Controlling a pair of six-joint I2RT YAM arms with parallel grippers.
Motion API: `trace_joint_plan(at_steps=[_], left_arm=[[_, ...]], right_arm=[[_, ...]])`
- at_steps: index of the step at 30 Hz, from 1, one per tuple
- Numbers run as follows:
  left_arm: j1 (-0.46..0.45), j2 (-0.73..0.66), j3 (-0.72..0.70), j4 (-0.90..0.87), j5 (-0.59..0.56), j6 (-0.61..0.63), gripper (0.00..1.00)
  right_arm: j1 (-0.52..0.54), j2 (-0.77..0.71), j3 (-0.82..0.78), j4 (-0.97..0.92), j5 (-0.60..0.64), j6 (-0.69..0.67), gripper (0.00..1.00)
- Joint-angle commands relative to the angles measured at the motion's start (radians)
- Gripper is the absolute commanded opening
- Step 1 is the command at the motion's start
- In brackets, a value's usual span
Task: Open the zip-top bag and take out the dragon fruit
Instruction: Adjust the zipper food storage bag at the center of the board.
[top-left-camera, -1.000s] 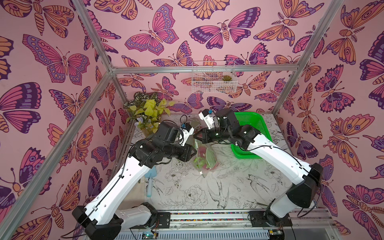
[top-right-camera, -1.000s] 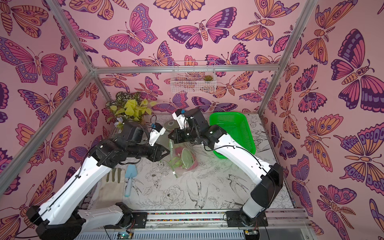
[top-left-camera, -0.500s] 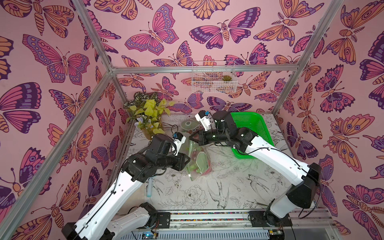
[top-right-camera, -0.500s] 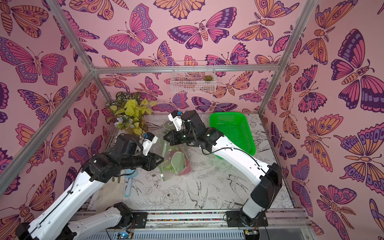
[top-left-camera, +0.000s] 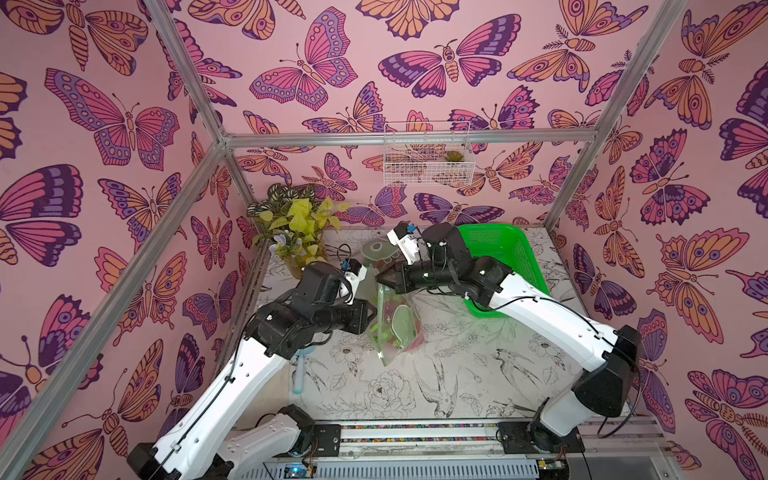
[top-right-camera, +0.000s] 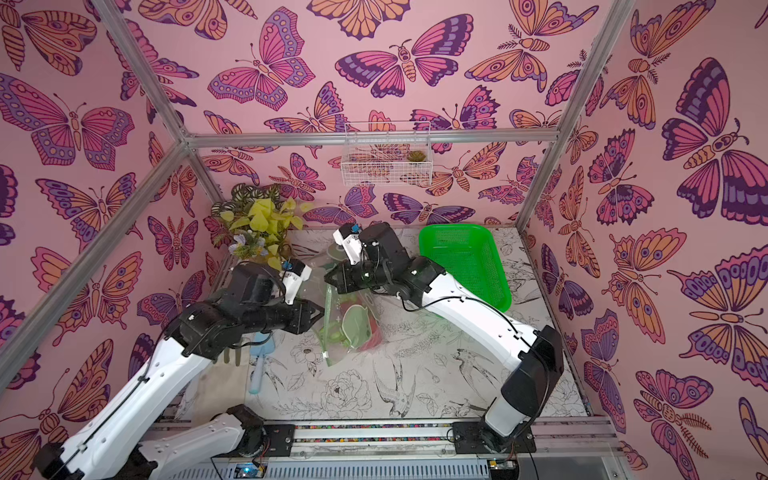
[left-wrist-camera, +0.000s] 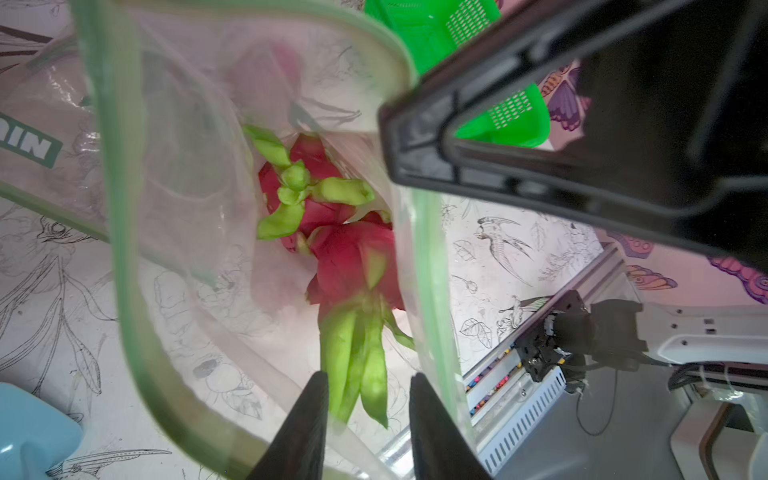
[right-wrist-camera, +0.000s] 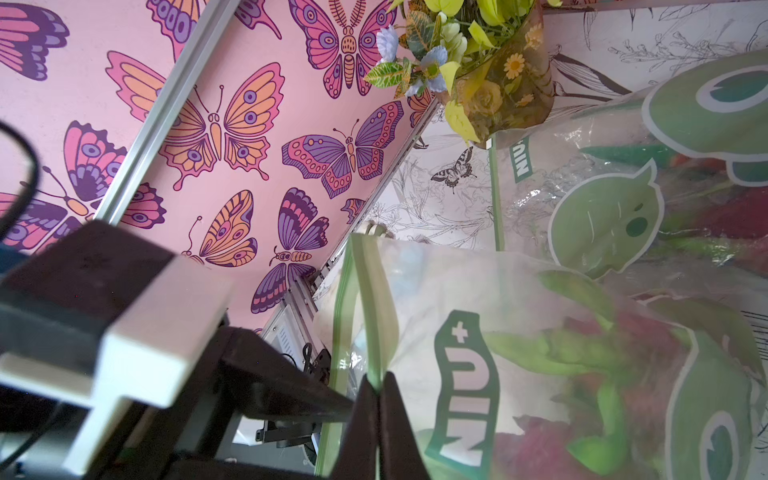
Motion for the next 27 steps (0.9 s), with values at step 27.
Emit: trace_joint_plan(at_steps=[27], left_arm=[[0.007,0.015,-0.062,-0.206,0.060,0.061,0.40]], right_arm=[[0.043,-0.025,-0.060,0.041,-0.022,-0.044,0.00]])
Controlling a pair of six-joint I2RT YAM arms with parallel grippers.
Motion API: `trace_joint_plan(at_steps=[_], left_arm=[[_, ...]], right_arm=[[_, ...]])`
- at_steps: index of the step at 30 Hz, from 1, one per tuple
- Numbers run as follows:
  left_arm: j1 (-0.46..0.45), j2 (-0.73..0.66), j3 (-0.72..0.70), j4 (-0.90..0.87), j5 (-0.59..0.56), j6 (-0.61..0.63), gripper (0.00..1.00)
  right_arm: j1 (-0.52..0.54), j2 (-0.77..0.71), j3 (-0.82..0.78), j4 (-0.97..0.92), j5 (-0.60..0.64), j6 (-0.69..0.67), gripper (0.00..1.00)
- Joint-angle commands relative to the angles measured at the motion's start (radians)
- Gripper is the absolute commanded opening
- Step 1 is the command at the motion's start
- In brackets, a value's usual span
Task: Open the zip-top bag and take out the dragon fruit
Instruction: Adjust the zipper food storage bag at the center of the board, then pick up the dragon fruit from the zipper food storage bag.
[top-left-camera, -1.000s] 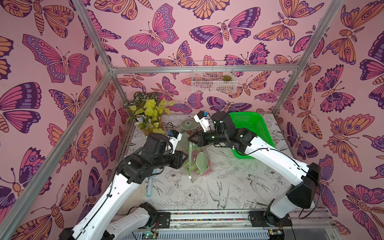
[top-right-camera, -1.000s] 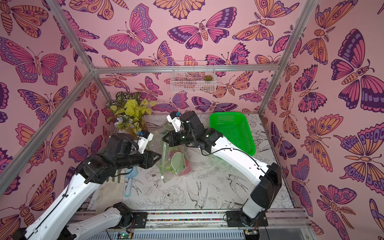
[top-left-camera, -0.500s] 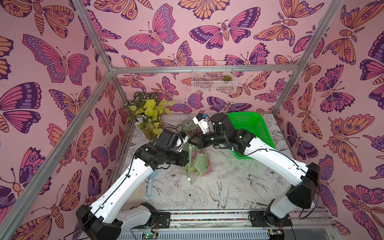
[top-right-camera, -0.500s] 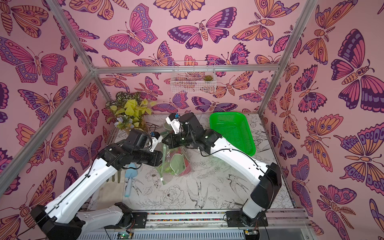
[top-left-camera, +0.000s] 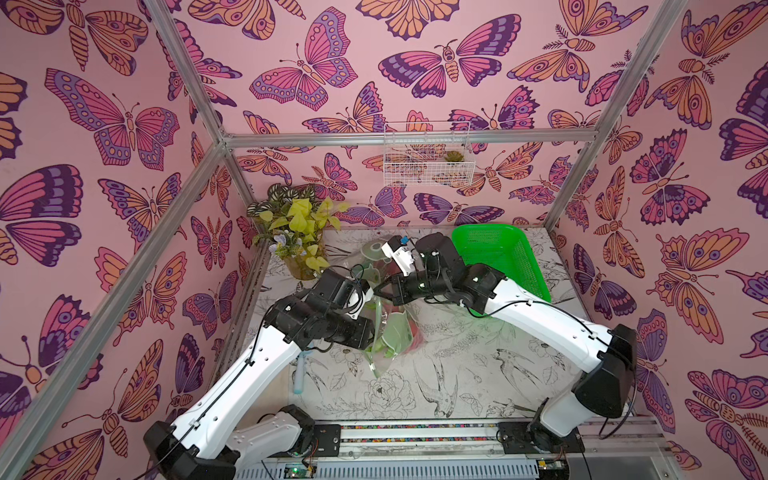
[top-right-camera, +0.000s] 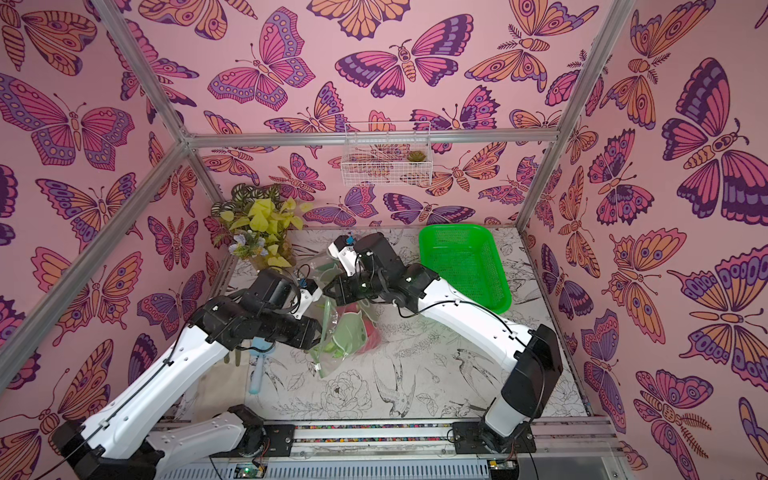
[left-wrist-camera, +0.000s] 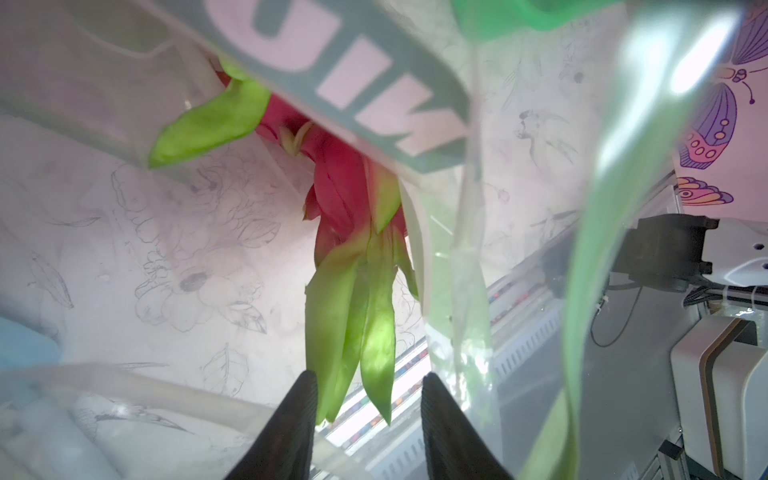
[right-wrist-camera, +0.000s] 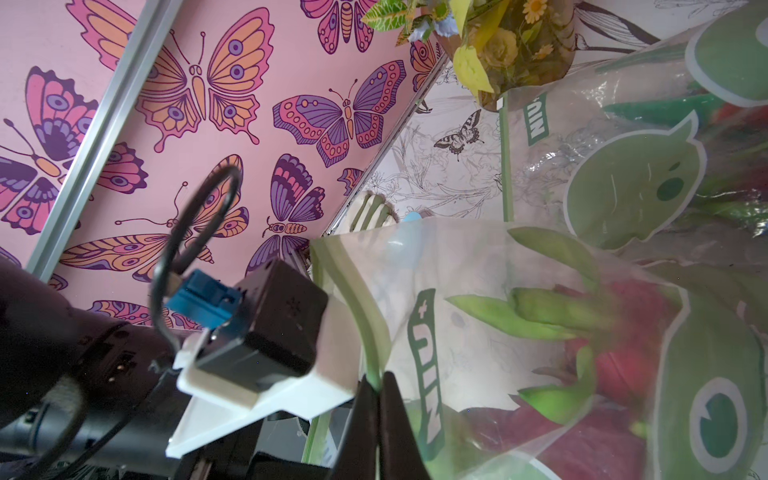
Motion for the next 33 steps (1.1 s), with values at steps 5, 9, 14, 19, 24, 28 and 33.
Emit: trace_joint_plan(at_steps=[5,9,14,19,24,28,33], left_arm=[[0.006,0.000,-0.038,-0.034,0.004,0.044,0.34],[0.002,0.003,-0.067,-0.031,0.021,0.065,0.38],[-0.021,0.015,-0.069,-0.025,0.030,0.069,0.42],[-0.043,0.037,-0.072,-0.018,0.011,0.054,0.47],[-0.051,0.048,-0.078,-0.004,0.003,0.054,0.50],[-0.053,0.068,-0.079,0.004,0.008,0.059,0.54],[-0.053,0.085,-0.089,0.042,0.032,0.060,0.54]], right_arm=[[0.019,-0.024,0.005,0.019,-0.004,-0.028,0.00],[0.028,-0.023,-0.005,0.021,0.010,-0.035,0.00],[0.037,-0.017,-0.025,0.047,0.016,-0.019,0.00],[0.038,-0.021,-0.026,0.049,0.021,-0.018,0.00],[0.039,-0.039,-0.027,0.035,0.036,-0.033,0.00],[0.039,-0.062,-0.031,0.028,0.043,-0.037,0.00],[0.039,-0.069,-0.042,0.033,0.048,-0.036,0.00]])
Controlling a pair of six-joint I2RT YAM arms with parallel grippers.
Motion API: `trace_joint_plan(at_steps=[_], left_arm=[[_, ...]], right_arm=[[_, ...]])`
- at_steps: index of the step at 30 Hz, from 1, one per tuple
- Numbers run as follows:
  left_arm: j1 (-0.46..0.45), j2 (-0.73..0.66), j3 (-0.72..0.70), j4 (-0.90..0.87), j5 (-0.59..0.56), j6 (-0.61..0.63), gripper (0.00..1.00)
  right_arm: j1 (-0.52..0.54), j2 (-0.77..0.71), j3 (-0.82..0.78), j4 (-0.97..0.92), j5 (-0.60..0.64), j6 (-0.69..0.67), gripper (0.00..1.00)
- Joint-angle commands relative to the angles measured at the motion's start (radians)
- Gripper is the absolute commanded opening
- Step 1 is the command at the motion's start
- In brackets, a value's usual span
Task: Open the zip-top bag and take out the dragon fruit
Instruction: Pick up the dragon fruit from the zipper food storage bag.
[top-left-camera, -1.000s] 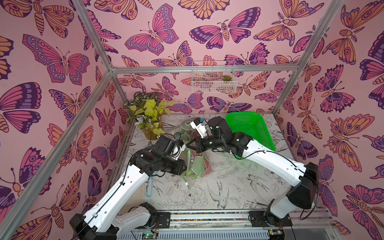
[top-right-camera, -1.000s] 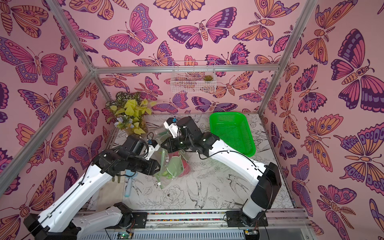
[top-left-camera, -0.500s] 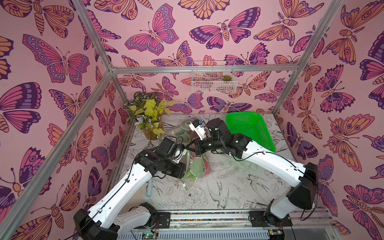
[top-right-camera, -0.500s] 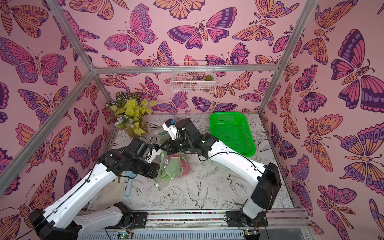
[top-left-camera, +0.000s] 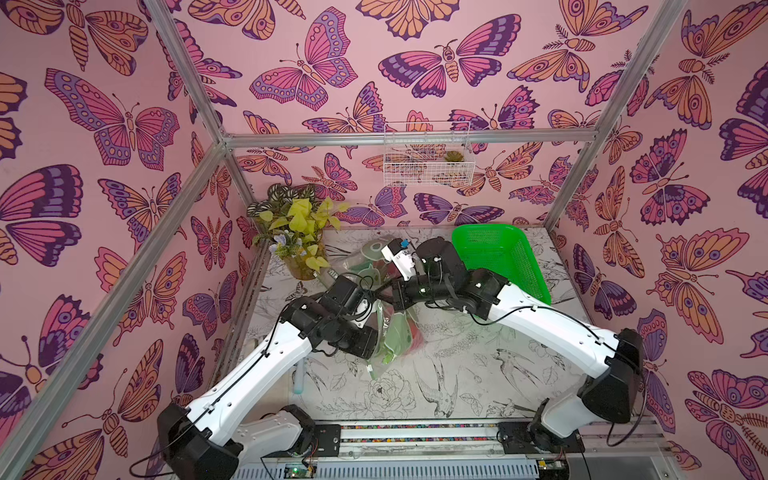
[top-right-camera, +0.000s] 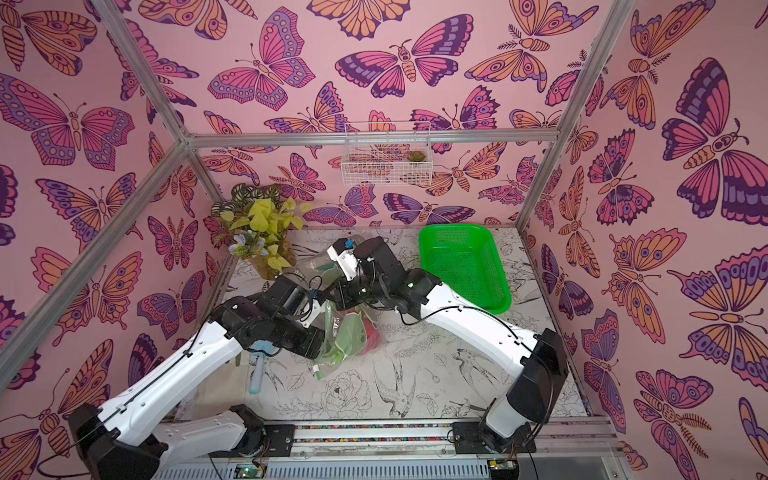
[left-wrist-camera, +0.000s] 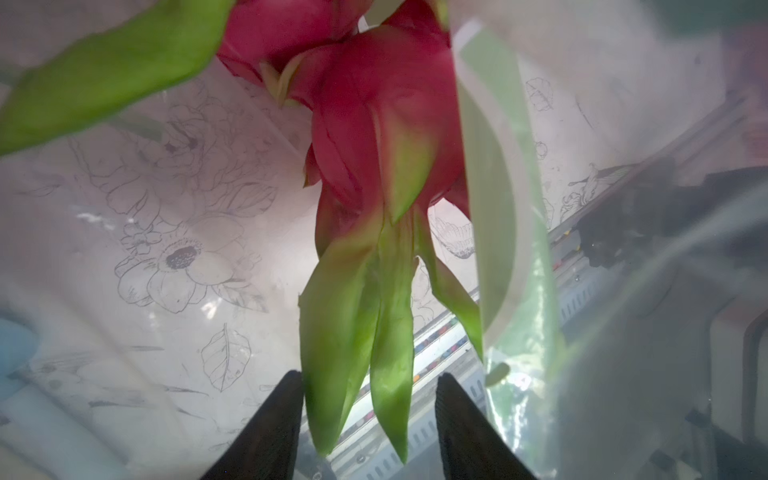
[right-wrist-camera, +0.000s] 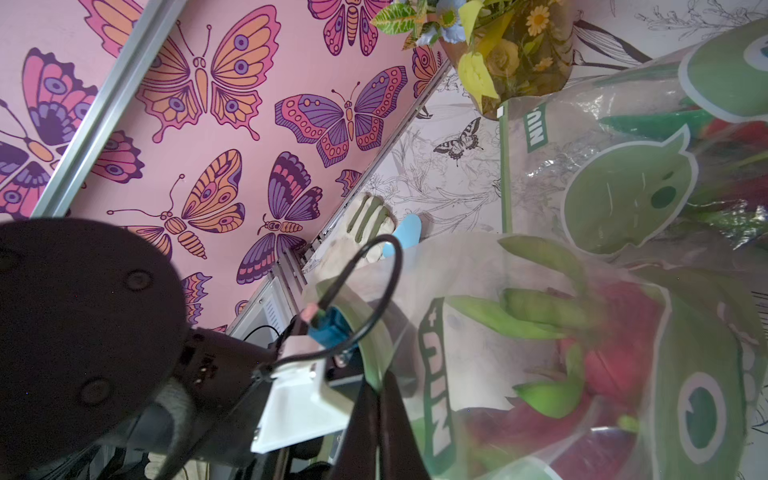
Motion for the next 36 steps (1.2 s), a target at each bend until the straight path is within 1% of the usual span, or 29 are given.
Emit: trace_joint_plan(at_steps=[1,5,9,13,14,18,27,30,36], left_arm=[[-0.008,0.016,-0.023,0.036,0.037,0.025,0.54],[-0.008,0.029,-0.037,0.061,0.044,0.028,0.54],[-0.009,0.032,-0.046,0.078,0.012,0.030,0.55],[-0.012,0.037,-0.057,0.085,0.009,0.032,0.54],[-0.011,0.037,-0.059,0.084,0.011,0.033,0.51],[-0.012,0.021,-0.048,0.087,0.029,0.028,0.32],[-0.012,-0.028,-0.014,0.079,0.023,0.012,0.06],[-0.011,-0.042,0.015,0.079,0.019,0.006,0.00],[-0.012,-0.064,0.097,0.076,0.016,0.000,0.00]], right_arm=[[0.010,-0.025,-0.007,0.023,0.001,-0.012,0.00],[0.010,-0.027,-0.006,0.017,0.006,-0.017,0.00],[0.010,-0.030,0.000,0.001,0.020,-0.027,0.00],[0.010,-0.031,-0.001,-0.004,0.022,-0.028,0.00],[0.010,-0.030,-0.001,-0.005,0.023,-0.029,0.00],[0.010,-0.028,0.000,-0.010,0.023,-0.033,0.00],[0.010,-0.034,0.003,-0.032,0.044,-0.048,0.00],[0.010,-0.037,0.003,-0.045,0.057,-0.060,0.00],[0.010,-0.039,0.003,-0.062,0.085,-0.076,0.00]])
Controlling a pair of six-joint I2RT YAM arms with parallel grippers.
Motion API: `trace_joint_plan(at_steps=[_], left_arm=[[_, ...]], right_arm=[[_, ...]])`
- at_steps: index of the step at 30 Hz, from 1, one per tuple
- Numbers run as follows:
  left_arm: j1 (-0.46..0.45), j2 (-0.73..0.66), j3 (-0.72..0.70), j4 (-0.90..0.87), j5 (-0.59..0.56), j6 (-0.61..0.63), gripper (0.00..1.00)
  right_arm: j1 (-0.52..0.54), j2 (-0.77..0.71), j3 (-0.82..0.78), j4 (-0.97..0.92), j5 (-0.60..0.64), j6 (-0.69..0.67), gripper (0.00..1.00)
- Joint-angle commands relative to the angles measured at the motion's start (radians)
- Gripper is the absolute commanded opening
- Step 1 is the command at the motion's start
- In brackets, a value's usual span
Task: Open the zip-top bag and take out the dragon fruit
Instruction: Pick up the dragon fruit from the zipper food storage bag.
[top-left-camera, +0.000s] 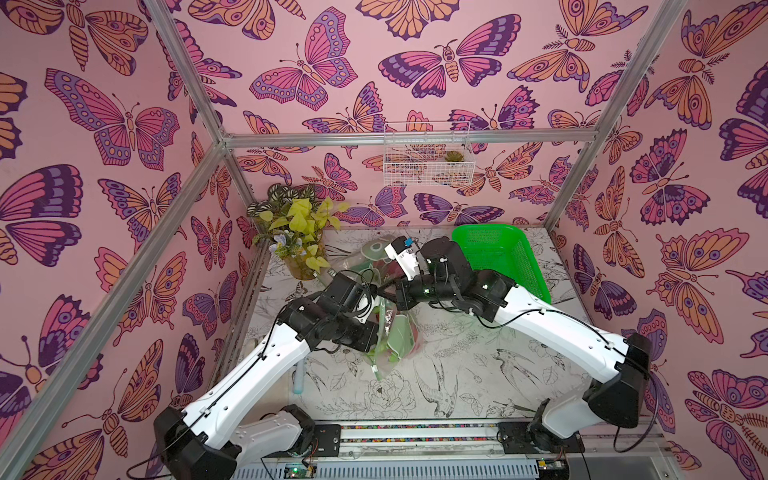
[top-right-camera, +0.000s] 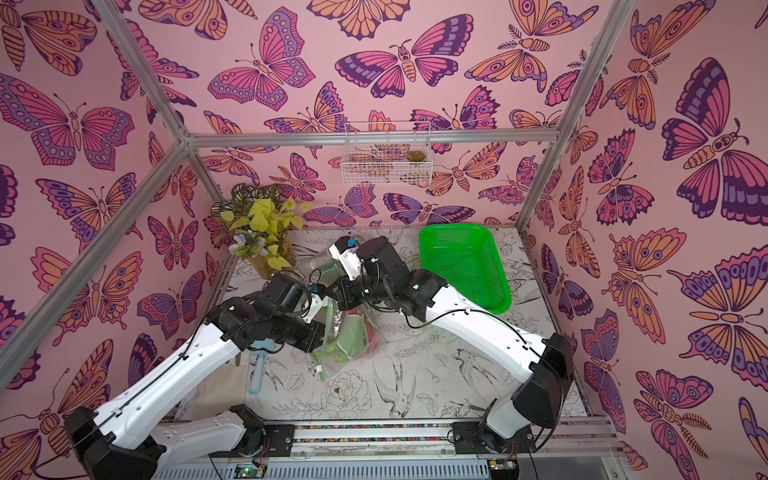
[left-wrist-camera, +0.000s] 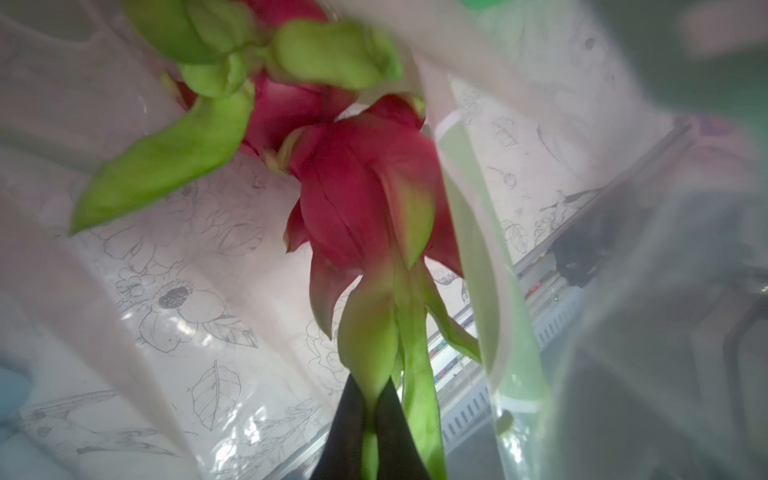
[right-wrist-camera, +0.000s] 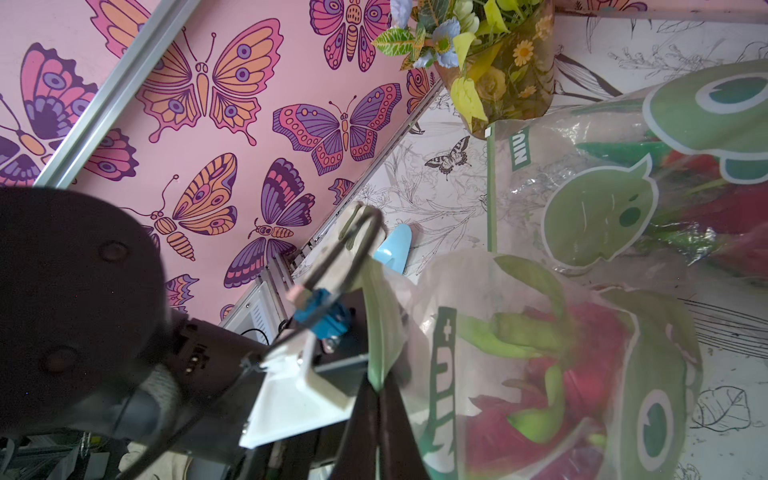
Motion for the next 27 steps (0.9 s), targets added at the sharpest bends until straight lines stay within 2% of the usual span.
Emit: trace_joint_plan(at_steps=[1,12,27], left_arm=[[-0.005,-0.031,0.078,0.012,0.012,0.013,0.00],[-0.005,0.041,0.307,-0.066,-0.051,0.005,0.00],[-0.005,0.254,0.672,-0.096,-0.001,0.030,0.00]], right_arm=[[0.008,-0.004,0.008,-0.047,0.036,-0.028,0.00],[-0.008,-0.022,-0.001,-0.080,0.079,-0.053,0.00],[-0.146,-0.119,-0.078,-0.063,0.056,-0.020,0.00]])
